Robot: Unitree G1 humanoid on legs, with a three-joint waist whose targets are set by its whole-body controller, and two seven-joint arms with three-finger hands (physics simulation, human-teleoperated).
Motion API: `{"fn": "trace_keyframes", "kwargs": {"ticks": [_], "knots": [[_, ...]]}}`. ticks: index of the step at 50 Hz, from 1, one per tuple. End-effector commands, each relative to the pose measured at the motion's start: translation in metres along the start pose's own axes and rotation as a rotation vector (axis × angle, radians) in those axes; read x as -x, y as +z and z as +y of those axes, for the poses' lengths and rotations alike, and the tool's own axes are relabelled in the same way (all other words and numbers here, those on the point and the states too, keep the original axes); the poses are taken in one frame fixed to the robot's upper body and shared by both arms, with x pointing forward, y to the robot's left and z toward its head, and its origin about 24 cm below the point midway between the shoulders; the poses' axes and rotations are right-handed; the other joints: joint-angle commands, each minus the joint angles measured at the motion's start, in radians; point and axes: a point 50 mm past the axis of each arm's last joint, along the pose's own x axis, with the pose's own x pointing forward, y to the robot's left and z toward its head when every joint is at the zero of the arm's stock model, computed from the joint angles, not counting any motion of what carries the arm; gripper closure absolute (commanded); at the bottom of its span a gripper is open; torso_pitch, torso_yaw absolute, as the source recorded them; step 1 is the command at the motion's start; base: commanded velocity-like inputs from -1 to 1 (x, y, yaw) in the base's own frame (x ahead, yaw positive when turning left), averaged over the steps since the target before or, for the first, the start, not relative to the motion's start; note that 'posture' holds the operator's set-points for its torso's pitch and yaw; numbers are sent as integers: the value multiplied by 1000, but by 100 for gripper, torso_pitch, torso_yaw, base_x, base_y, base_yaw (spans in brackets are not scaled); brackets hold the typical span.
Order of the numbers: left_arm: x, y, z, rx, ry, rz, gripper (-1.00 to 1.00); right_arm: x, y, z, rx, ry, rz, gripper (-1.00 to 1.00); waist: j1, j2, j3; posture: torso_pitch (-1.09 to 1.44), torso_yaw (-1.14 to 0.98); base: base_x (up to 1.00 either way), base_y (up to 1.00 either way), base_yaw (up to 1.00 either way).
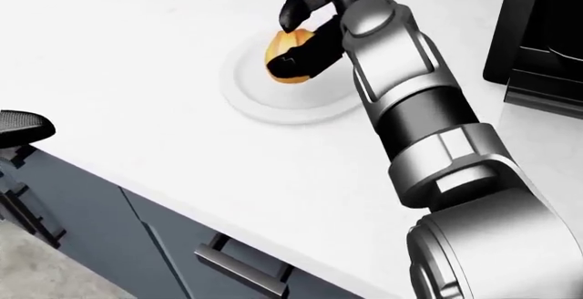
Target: Pick the bread from the tray and place it on the plate on the counter.
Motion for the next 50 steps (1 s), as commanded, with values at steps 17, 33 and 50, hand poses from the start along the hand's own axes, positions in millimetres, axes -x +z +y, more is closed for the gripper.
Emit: {"fn": "trace_keyframes", "kwargs": {"ticks": [17, 33, 50], "knots": [[1, 12, 4, -13, 19, -71, -100, 2, 18, -11, 45, -98, -104, 38, 2, 2, -27, 0, 59, 0, 0, 0], [4, 12, 5, -18, 20, -69, -100, 0, 13, -5, 43, -100, -115, -47, 3, 2, -28, 0, 59, 0, 0, 0], [0, 16, 4, -19, 15, -78, -100, 7, 32, -14, 31, -105, -160, -100, 4, 2, -27, 0, 59, 0, 0, 0]]}}
